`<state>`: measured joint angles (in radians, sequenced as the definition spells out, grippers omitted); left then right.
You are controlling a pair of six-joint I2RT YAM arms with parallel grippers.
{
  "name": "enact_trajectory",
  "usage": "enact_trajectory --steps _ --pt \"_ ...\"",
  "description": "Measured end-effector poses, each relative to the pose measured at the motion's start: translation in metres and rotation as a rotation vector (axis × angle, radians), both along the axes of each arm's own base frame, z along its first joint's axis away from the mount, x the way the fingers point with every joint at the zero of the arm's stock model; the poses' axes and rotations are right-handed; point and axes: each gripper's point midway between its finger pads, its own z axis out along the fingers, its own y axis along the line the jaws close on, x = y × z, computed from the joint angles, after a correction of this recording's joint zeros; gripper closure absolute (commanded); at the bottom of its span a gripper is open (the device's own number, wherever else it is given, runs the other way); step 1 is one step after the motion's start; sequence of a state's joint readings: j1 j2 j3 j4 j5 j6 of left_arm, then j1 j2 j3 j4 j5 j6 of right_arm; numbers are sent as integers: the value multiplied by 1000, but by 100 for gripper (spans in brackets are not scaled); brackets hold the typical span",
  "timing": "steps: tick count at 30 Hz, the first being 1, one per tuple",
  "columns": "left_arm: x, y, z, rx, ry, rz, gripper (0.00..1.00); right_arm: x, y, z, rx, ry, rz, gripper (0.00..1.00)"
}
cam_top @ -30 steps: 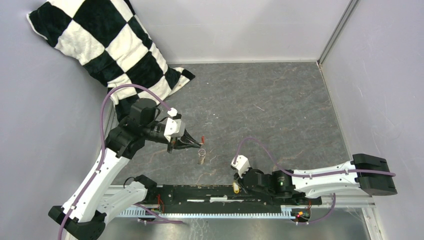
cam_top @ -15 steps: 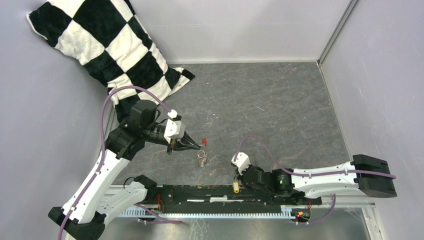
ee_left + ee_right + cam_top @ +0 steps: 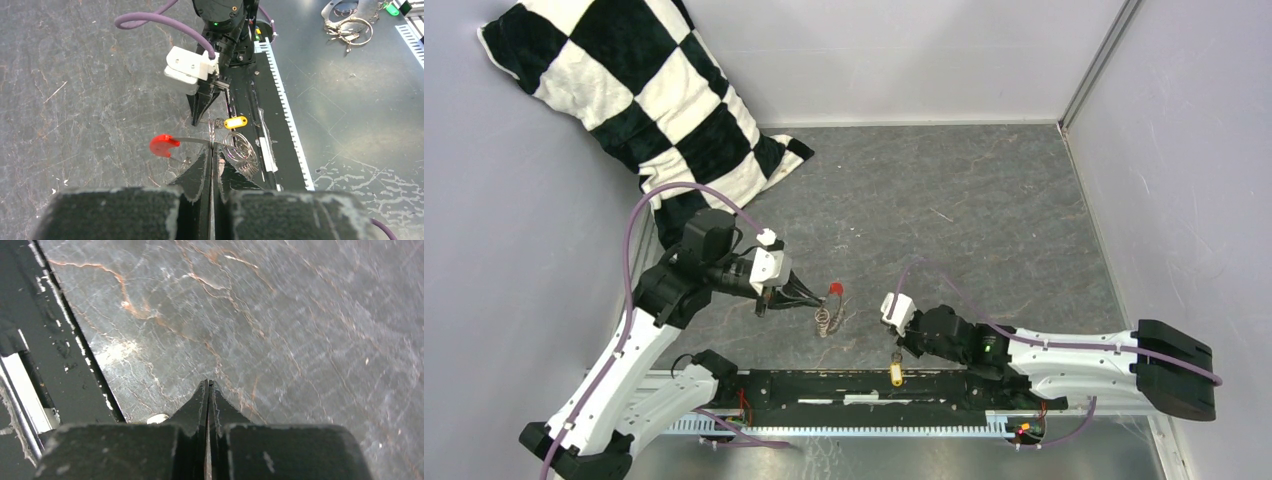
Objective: Put the keys on the keyring
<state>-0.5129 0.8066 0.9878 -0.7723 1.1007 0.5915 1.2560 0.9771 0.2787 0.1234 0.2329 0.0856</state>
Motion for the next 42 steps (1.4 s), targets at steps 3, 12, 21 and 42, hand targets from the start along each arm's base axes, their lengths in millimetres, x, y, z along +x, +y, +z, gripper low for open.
enact_trajectory --steps 3,12,21,42 --pt "-3 1 1 -7 -11 0 98 -1 7 2 19 -46 96 100" --pt "-4 2 -1 -5 -8 0 98 11 2 4 43 -71 113 60" --pt "-4 2 -2 -3 -5 0 98 -19 8 32 253 187 42 44" --pt "-3 1 -5 3 6 0 98 -66 -8 -27 10 422 -103 51"
